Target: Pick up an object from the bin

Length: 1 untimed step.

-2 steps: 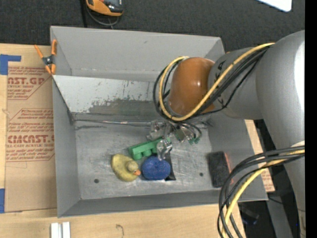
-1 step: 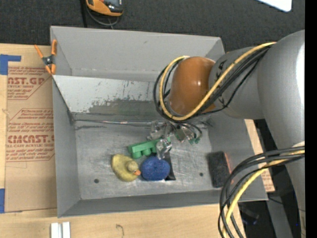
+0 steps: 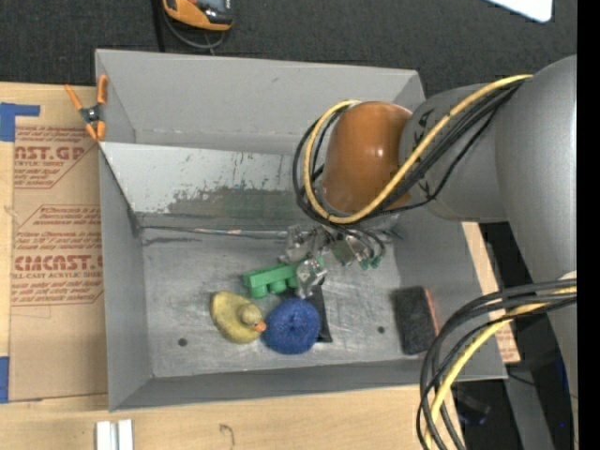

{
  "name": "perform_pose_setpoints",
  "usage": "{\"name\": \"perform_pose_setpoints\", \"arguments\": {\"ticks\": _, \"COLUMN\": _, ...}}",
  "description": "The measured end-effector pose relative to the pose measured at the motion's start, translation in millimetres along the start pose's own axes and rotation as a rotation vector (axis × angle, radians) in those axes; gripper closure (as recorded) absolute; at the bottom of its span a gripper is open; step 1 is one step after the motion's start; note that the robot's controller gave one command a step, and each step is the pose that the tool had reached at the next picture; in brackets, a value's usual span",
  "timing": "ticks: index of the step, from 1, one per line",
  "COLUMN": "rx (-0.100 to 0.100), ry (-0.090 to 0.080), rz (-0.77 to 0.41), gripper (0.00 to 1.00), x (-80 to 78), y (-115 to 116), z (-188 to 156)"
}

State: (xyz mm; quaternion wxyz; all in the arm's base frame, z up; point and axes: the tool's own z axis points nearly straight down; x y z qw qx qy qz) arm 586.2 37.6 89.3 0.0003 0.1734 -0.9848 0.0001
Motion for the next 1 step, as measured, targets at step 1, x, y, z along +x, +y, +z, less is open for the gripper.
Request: {"name": "perform_pose_setpoints", "arguments": {"ticks": 1, "rx": 0.000, "ry": -0.003, "rz": -0.001, "gripper": 1.00, "x": -0.9, "y": 0.4, "z": -10.5}}
